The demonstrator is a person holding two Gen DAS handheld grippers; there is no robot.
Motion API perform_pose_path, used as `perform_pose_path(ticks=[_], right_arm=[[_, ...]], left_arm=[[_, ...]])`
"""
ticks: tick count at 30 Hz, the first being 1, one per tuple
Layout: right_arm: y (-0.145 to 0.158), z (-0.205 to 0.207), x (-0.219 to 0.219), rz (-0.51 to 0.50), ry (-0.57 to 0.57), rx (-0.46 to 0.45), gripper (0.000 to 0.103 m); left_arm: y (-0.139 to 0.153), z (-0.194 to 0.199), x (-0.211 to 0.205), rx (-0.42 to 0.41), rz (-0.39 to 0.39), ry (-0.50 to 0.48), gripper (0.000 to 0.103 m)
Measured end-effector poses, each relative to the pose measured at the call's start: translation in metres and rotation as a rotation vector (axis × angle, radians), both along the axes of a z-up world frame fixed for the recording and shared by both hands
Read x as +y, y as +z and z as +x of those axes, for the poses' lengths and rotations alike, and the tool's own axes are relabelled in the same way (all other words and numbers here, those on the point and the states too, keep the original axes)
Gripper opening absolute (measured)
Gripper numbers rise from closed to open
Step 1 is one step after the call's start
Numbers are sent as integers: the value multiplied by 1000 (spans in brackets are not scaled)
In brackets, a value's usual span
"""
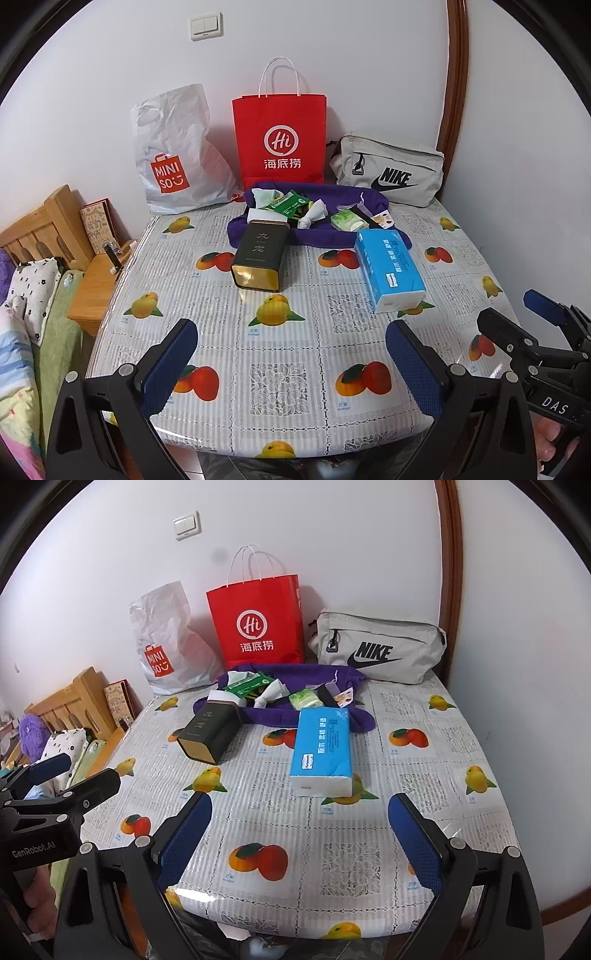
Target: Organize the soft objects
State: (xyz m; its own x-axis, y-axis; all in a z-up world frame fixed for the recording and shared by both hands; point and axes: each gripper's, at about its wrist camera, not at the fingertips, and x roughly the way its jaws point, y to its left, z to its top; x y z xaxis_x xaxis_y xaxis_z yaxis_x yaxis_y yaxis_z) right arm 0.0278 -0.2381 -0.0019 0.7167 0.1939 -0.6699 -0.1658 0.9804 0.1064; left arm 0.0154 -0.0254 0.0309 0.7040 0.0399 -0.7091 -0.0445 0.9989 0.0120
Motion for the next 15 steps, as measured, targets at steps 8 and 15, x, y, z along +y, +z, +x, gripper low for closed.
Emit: perform_pose_path(ticks=[8,15], right_arm=[[-1,0,0,-3,0,3,96],[-2,-1,1,-1,-4,2,96]], left_arm=[[-2,-1,1,10,5,-2,103],[-1,-3,3,4,7,5,103]])
